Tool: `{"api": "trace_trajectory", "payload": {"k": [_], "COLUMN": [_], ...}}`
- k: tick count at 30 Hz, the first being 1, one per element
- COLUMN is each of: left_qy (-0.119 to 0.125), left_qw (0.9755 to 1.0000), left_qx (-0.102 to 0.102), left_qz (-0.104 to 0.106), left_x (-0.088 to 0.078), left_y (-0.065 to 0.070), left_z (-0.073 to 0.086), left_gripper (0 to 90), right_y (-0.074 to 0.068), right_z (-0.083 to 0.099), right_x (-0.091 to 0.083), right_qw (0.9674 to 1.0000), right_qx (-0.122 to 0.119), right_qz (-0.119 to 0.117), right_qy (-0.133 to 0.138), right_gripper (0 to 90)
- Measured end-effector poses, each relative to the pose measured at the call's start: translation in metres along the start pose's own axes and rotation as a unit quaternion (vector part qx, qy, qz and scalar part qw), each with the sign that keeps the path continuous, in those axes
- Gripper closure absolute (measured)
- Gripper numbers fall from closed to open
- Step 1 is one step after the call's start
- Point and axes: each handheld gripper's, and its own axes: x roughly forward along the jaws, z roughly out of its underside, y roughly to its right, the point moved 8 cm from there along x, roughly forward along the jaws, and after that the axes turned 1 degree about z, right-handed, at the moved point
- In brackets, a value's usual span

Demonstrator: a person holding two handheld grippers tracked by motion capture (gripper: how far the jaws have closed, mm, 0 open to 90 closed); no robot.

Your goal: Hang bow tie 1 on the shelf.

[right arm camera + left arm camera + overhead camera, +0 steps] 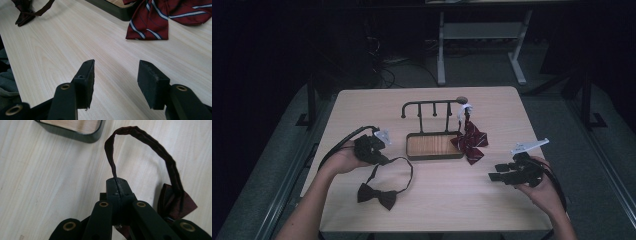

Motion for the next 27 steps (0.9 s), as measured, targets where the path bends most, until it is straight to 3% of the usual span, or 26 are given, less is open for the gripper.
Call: {"api": "trace_trajectory", "payload": {"k": [10, 18, 27], "left_qy": [0.007, 0.004, 0.009], "left_qw": [0.9999, 0.9997, 0.9996], "left_qx": [0.009, 0.016, 0.026], "left_qz": [0.002, 0.016, 0.009], "left_x": [-0.013, -0.017, -0.030], "left_y": [0.006, 0.011, 0.015], "left_z": [-0.006, -0.008, -0.014], "left_gripper": [89.9, 89.9, 89.9], "right_y": [0.001, 0.000, 0.001], "right_z": [-0.001, -0.004, -0.003], "right_x": [-0.001, -0.002, -0.004], "right_qw": [1.0000, 1.0000, 1.0000], "right_qx": [0.000, -0.001, -0.002], "right_qz": [-0.001, -0.004, -0.003], "right_qy": [0.002, 0.006, 0.009], "right_gripper": [47.5, 47.5, 47.5]}}
